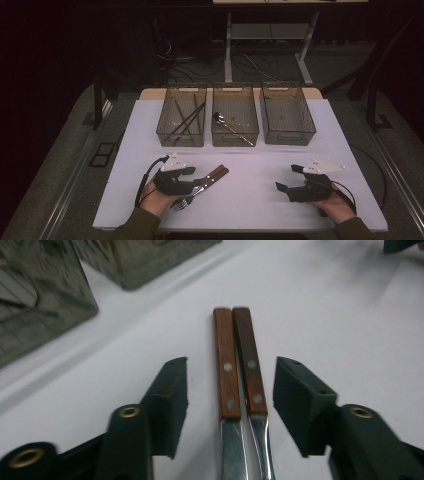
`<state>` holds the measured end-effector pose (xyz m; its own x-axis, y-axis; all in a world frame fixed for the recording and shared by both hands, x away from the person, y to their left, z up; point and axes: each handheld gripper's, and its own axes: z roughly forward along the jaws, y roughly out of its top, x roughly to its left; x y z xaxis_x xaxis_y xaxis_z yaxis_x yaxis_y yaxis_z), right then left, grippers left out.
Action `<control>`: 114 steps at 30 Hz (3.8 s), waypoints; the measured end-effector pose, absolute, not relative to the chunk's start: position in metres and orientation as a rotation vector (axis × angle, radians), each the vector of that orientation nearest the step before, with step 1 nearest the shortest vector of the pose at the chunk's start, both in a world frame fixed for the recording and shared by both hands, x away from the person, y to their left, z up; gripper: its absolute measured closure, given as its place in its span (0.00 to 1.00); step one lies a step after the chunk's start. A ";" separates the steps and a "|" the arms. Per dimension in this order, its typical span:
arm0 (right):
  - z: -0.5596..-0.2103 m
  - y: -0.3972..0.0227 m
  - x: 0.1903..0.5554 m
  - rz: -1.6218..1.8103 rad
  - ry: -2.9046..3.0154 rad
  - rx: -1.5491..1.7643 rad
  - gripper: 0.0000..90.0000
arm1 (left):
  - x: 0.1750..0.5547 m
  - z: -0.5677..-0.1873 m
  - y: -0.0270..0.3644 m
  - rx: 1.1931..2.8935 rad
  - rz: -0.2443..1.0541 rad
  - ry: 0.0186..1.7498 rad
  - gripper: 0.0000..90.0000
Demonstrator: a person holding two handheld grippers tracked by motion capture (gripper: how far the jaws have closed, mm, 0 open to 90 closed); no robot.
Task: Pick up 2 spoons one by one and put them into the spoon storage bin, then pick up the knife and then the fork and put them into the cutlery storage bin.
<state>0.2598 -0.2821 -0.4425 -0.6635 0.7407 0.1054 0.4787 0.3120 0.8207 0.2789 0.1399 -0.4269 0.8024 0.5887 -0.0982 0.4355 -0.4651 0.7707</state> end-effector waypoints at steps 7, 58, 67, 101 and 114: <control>-0.442 -0.281 0.260 1.272 2.298 1.094 0.14 | 0.281 -0.434 0.140 2.153 0.177 0.772 0.71; -0.441 -0.281 0.260 1.273 2.295 1.084 0.14 | 0.290 -0.448 0.126 2.265 0.240 0.751 0.82; -0.441 -0.281 0.260 1.275 2.294 1.089 0.14 | 0.291 -0.449 0.127 2.256 0.233 0.749 0.85; -0.423 -0.265 0.274 1.282 2.618 0.895 0.14 | 0.297 -0.414 0.103 2.293 -0.006 0.379 0.85; -0.411 -0.216 0.288 1.292 2.784 0.617 0.16 | 0.301 -0.404 0.054 2.369 -0.102 0.116 0.85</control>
